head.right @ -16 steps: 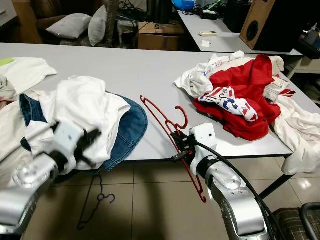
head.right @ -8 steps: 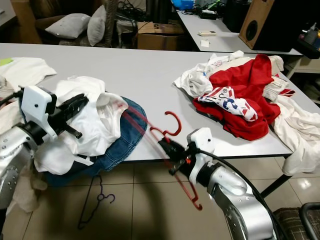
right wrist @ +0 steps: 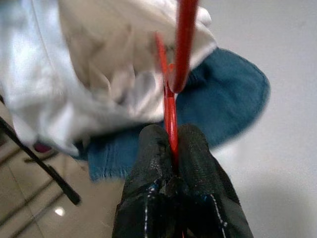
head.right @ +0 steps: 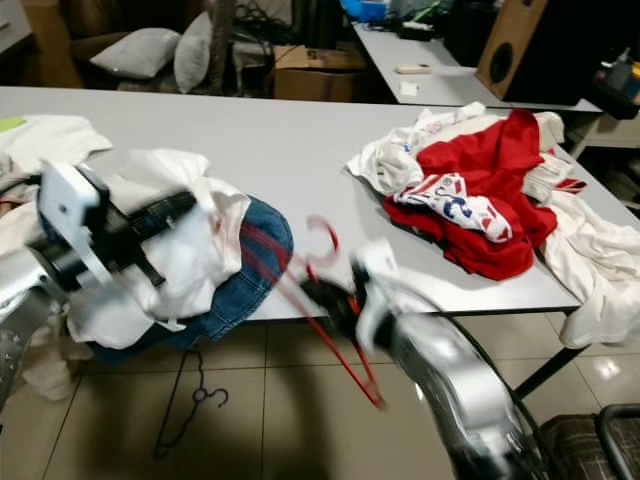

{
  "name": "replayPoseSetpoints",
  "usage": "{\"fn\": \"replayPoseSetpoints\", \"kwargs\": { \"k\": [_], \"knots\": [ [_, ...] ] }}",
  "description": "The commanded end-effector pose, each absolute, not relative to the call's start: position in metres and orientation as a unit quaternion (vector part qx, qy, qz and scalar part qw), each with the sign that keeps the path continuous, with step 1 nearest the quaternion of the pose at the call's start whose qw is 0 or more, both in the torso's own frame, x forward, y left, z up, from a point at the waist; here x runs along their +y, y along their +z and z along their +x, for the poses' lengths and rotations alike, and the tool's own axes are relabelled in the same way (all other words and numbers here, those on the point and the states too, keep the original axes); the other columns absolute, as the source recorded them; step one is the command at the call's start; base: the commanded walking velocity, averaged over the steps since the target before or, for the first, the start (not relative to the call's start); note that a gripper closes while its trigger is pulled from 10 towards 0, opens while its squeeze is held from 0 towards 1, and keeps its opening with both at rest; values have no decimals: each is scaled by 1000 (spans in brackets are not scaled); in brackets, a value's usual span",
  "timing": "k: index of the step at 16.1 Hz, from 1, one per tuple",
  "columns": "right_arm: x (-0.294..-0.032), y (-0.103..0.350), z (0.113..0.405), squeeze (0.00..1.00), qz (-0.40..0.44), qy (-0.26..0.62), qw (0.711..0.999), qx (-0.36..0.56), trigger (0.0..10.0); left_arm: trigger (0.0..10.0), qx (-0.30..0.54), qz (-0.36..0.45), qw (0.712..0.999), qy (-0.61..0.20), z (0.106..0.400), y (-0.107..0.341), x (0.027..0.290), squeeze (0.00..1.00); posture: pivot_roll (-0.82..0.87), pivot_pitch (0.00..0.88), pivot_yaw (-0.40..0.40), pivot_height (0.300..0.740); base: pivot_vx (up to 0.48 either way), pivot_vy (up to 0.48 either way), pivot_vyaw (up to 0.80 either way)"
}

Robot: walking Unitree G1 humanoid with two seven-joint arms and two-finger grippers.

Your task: Hang hanger

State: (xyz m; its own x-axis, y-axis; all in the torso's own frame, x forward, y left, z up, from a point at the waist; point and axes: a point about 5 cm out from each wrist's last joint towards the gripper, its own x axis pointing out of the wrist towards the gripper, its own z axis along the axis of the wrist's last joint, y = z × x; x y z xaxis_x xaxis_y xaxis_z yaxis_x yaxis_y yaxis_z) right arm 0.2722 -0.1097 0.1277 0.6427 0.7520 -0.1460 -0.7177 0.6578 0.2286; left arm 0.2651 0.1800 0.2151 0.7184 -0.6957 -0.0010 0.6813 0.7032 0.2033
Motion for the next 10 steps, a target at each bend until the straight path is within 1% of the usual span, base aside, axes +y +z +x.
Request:
{"fn": "replayPoseSetpoints", "kwargs": {
  "k": [1, 4, 6, 7, 9, 10],
  "knots": [
    [-112, 128, 280, 0, 108, 398, 903, 118, 10000, 0, -29, 98, 913, -395, 261, 214, 176, 0, 66, 0, -65, 740, 0, 0, 0],
    [-90, 131, 310, 0, 194, 422, 876, 130, 10000, 0, 4, 126, 920, -372, 262, 204, 181, 0, 81, 0, -79, 740, 0, 0, 0],
    [-85, 130, 316, 0, 241, 417, 863, 152, 10000, 0, 5, 131, 922, -363, 262, 205, 183, 0, 92, 0, -92, 740, 0, 0, 0],
    [-81, 126, 319, 0, 284, 398, 854, 176, 10000, 0, 4, 132, 923, -361, 262, 206, 183, 0, 97, 0, -97, 740, 0, 0, 0],
    [-74, 122, 321, 0, 340, 381, 837, 198, 10000, 0, 7, 133, 923, -360, 261, 206, 184, 0, 109, 0, -100, 740, 0, 0, 0],
    [-69, 121, 323, 0, 383, 369, 821, 209, 10000, 0, 14, 137, 923, -360, 260, 204, 184, 0, 114, 0, -100, 740, 0, 0, 0]
  ]
}}
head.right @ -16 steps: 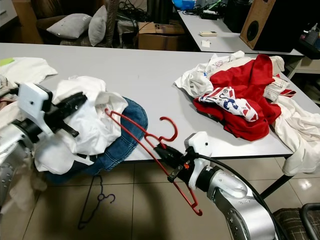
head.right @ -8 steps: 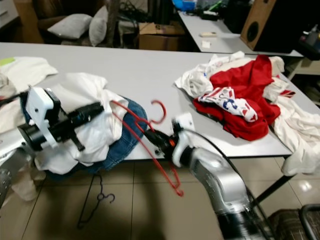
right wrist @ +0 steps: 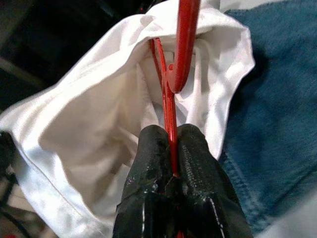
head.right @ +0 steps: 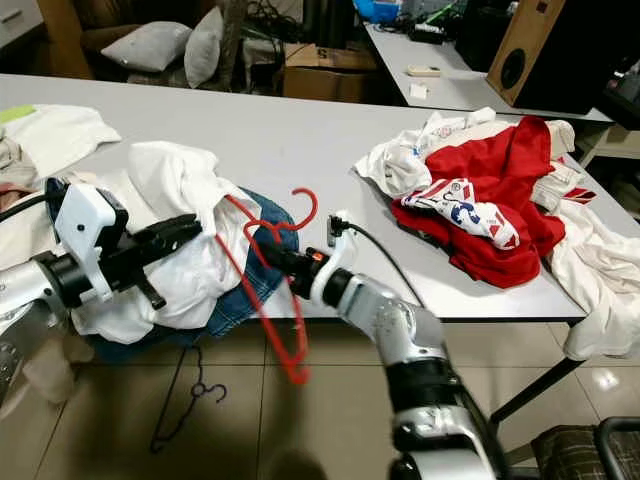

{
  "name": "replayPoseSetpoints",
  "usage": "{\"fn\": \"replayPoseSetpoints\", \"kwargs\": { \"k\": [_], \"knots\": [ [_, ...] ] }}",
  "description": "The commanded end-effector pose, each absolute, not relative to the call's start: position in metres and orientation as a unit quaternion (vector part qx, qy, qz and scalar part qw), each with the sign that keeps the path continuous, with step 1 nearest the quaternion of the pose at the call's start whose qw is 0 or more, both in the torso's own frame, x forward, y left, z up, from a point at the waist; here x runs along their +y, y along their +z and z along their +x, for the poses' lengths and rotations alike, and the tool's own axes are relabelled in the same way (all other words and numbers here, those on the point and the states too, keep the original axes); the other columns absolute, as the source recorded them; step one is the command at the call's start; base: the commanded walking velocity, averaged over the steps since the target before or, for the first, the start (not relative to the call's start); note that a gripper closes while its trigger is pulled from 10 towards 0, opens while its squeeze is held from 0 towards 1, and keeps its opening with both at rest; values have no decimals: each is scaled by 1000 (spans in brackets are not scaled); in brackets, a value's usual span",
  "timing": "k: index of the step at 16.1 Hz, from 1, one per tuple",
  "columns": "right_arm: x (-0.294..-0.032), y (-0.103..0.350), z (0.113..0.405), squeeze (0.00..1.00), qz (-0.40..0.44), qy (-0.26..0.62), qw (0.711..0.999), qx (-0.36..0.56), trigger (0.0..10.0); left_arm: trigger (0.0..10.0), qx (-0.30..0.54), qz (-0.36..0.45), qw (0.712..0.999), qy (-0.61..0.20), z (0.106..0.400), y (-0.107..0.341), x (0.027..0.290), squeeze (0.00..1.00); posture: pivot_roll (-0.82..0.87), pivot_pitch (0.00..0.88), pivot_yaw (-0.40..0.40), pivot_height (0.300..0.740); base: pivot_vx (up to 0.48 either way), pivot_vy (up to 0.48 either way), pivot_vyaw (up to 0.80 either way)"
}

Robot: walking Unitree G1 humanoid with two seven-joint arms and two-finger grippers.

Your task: Hang hanger

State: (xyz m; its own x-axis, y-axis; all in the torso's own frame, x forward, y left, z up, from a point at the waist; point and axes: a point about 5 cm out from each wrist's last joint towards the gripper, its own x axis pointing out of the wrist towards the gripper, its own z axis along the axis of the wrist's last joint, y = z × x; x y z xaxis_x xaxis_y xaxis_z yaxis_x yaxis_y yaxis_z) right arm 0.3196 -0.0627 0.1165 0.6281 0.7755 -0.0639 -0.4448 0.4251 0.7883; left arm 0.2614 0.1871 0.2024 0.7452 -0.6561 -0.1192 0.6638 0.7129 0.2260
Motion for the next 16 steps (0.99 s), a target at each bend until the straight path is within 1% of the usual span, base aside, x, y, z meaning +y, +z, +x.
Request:
{"fn": "replayPoseSetpoints", "kwargs": {
  "k": [1, 2, 3, 4, 5, 6, 8, 9, 10, 11, 13, 15, 16],
  "knots": [
    [-63, 121, 326, 0, 440, 351, 799, 213, 10000, 0, 25, 135, 921, -366, 258, 202, 184, 0, 126, 0, -98, 740, 0, 0, 0],
    [-57, 122, 328, 0, 489, 333, 777, 215, 10000, 0, 38, 131, 918, -373, 255, 199, 184, 0, 133, 0, -95, 740, 0, 0, 0],
    [-55, 122, 329, 0, 504, 327, 770, 216, 10000, 0, 43, 130, 916, -376, 255, 198, 184, 0, 133, 0, -95, 740, 0, 0, 0],
    [-50, 121, 332, 0, 535, 307, 757, 218, 10000, 0, 53, 133, 915, -378, 254, 195, 185, 0, 137, 0, -93, 740, 0, 0, 0],
    [-49, 121, 333, 0, 544, 299, 753, 218, 10000, 0, 55, 134, 915, -377, 254, 194, 185, 0, 137, 0, -93, 740, 0, 0, 0],
    [-46, 121, 335, 0, 548, 278, 758, 217, 10000, 0, 55, 134, 916, -374, 255, 195, 187, 0, 154, 0, -86, 740, 0, 0, 0],
    [-47, 121, 342, 0, 573, 229, 758, 209, 10000, 0, 52, 115, 917, -378, 255, 201, 188, 0, 155, 0, -79, 740, 0, 0, 0],
    [-48, 122, 346, 0, 590, 211, 753, 202, 10000, 0, 56, 105, 915, -386, 254, 201, 188, 0, 157, 0, -75, 740, 0, 0, 0],
    [-46, 127, 353, 0, 616, 192, 739, 193, 10000, 0, 69, 88, 908, -405, 252, 199, 184, 0, 160, 0, -71, 740, 0, 0, 0],
    [-44, 129, 355, 0, 627, 187, 732, 190, 10000, 0, 74, 81, 905, -412, 251, 198, 182, 0, 160, 0, -71, 740, 0, 0, 0],
    [-29, 144, 361, 0, 670, 195, 693, 180, 10000, 0, 82, 48, 897, -431, 251, 190, 171, 0, 174, 0, -75, 740, 0, 0, 0],
    [-19, 151, 362, 0, 678, 206, 682, 180, 10000, 0, 84, 35, 890, -447, 252, 187, 161, 0, 180, 0, -81, 740, 0, 0, 0],
    [-12, 155, 363, 0, 680, 213, 678, 182, 10000, 0, 84, 29, 881, -465, 252, 187, 151, 0, 186, 0, -87, 740, 0, 0, 0]
  ]
}}
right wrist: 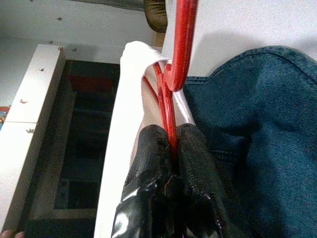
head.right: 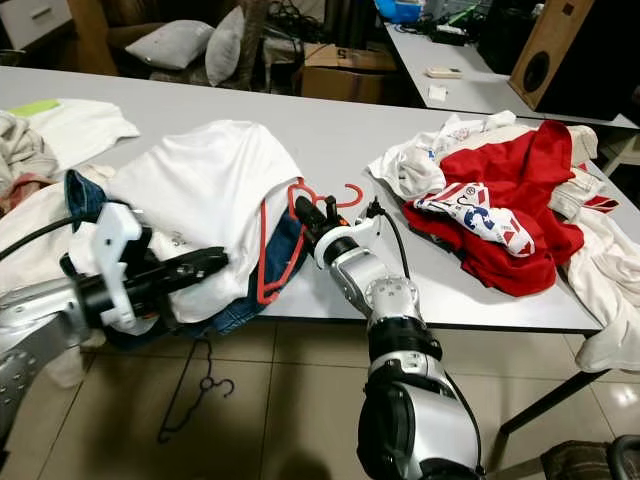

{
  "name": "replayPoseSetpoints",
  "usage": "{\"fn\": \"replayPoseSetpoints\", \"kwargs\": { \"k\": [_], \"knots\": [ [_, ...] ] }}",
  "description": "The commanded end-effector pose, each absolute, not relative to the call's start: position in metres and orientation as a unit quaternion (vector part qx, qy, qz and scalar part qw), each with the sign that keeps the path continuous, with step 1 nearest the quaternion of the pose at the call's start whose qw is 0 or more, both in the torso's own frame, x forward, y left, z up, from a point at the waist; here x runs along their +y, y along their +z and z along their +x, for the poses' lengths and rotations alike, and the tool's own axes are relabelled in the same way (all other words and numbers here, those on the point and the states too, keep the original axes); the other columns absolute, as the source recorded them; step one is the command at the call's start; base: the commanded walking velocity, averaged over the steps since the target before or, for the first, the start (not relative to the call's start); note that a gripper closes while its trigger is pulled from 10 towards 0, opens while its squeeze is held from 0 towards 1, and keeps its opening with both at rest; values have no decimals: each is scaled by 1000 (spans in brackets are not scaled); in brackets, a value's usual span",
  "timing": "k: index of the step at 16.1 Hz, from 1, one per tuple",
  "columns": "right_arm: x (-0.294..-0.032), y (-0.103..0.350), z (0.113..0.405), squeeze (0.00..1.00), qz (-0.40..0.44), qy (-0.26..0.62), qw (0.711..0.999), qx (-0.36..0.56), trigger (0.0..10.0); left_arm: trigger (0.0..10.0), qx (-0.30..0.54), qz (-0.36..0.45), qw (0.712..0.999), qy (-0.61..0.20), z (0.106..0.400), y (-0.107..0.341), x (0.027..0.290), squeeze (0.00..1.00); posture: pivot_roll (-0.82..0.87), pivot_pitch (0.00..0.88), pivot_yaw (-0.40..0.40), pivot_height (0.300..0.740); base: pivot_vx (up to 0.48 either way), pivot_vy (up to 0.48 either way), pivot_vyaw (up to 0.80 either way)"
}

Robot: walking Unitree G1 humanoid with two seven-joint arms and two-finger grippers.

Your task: Hang hanger

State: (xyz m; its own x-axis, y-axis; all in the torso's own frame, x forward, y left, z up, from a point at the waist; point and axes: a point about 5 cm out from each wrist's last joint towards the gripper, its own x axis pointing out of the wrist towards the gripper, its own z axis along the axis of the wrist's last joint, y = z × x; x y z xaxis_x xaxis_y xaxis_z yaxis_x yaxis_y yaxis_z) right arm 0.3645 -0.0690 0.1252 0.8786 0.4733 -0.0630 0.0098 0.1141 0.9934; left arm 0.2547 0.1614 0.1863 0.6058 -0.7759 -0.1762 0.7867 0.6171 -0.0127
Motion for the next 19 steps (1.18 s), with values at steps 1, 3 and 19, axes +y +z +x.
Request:
{"fn": "replayPoseSetpoints", "kwargs": {
  "k": [1, 3, 19],
  "knots": [
    [-9, 157, 363, 0, 686, 214, 671, 183, 10000, 0, 83, 30, 876, -475, 252, 188, 146, 0, 191, 0, -93, 740, 0, 0, 0],
    [-4, 159, 365, 0, 678, 216, 678, 184, 10000, 0, 77, 21, 864, -498, 251, 193, 136, 0, 193, 0, -95, 740, 0, 0, 0],
    [11, 149, 344, 0, 584, 286, 721, 238, 10000, 0, -124, -158, 936, -288, 318, 284, 153, 0, 176, 0, -102, 740, 0, 0, 0]
  ]
}}
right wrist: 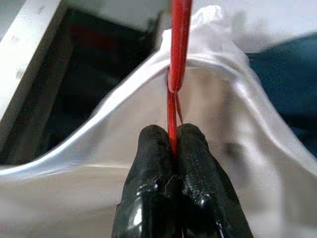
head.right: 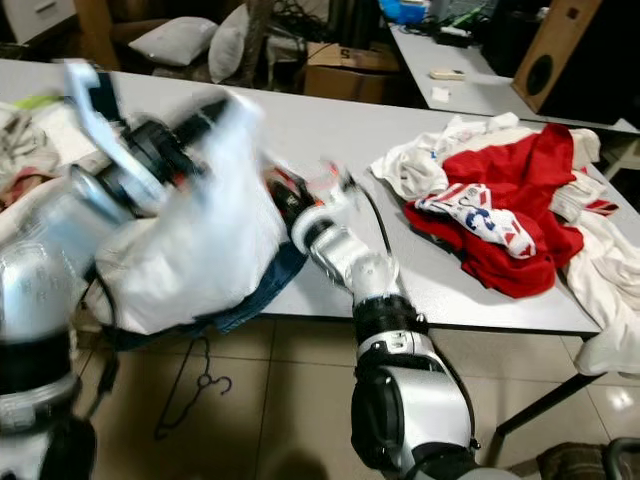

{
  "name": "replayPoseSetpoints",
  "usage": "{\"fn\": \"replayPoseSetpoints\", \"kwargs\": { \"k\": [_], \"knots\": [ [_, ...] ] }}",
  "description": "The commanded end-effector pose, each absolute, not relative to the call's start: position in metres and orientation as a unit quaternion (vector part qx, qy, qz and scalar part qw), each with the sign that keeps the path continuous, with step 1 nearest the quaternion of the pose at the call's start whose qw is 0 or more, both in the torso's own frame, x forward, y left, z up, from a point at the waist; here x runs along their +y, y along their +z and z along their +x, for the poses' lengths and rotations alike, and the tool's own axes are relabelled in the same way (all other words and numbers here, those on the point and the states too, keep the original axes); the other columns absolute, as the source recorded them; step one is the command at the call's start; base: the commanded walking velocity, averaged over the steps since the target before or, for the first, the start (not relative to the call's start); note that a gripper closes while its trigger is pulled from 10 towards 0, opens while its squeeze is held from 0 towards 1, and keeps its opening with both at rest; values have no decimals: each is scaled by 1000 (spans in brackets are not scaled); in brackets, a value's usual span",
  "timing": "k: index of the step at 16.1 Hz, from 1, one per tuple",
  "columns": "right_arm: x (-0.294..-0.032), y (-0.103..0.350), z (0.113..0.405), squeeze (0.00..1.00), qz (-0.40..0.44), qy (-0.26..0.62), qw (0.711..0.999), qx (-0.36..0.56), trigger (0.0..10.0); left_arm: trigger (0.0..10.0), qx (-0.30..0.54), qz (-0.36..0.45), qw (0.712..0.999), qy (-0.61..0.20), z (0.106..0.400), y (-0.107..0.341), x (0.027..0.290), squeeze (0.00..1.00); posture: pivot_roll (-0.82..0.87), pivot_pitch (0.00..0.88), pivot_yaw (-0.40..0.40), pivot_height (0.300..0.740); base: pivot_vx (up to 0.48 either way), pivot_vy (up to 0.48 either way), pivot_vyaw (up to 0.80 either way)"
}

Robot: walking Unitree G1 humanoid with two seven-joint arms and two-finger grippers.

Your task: Hang hanger

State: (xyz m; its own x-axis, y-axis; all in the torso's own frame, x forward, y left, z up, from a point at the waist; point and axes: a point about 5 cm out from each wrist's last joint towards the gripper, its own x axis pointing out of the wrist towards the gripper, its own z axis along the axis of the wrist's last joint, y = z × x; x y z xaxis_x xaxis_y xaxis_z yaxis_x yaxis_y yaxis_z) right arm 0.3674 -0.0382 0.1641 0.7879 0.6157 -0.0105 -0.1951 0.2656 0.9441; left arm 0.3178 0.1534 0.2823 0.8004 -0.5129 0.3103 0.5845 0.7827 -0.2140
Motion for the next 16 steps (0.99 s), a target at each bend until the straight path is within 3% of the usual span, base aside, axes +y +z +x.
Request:
{"fn": "replayPoseSetpoints", "kwargs": {
  "k": [1, 4, 5, 6, 7, 12, 13, 16],
  "knots": [
    [3, 154, 339, 0, 571, 303, 726, 235, 10000, 0, -120, -122, 957, -233, 325, 283, 172, 0, 174, 0, -101, 740, 0, 0, 0],
    [-25, 167, 330, 0, 570, 317, 727, 215, 10000, 0, -58, -5, 981, -184, 328, 263, 199, 0, 158, 0, -98, 740, 0, 0, 0],
    [-31, 169, 328, 0, 569, 313, 731, 210, 10000, 10000, -35, 11, 982, -188, 325, 253, 199, 0, 148, 0, -98, 740, 0, 0, 0],
    [-36, 169, 327, 0, 571, 306, 733, 206, 10000, 10000, -17, -2, 980, -200, 321, 245, 197, 0, 141, 0, -97, 740, 0, 0, 0],
    [-47, 169, 324, 0, 566, 287, 748, 195, 10000, 10000, 45, 16, 976, -211, 311, 216, 198, 1000, 137, 0, -101, 740, 0, 0, 0],
    [-57, 187, 322, 0, 526, 284, 785, 164, 10000, 10000, 74, 36, 982, -172, 307, 194, 219, 1000, 122, 0, -106, 740, 0, 0, 0],
    [-60, 197, 323, 0, 498, 282, 805, 154, 10000, 10000, 47, 44, 986, -152, 302, 203, 231, 1000, 111, 0, -103, 740, 0, 0, 800],
    [-65, 215, 325, 0, 491, 288, 811, 131, 10000, 10000, -14, -14, 991, -132, 295, 223, 247, 1000, 99, 0, -106, 740, 0, 0, 800]
  ]
}}
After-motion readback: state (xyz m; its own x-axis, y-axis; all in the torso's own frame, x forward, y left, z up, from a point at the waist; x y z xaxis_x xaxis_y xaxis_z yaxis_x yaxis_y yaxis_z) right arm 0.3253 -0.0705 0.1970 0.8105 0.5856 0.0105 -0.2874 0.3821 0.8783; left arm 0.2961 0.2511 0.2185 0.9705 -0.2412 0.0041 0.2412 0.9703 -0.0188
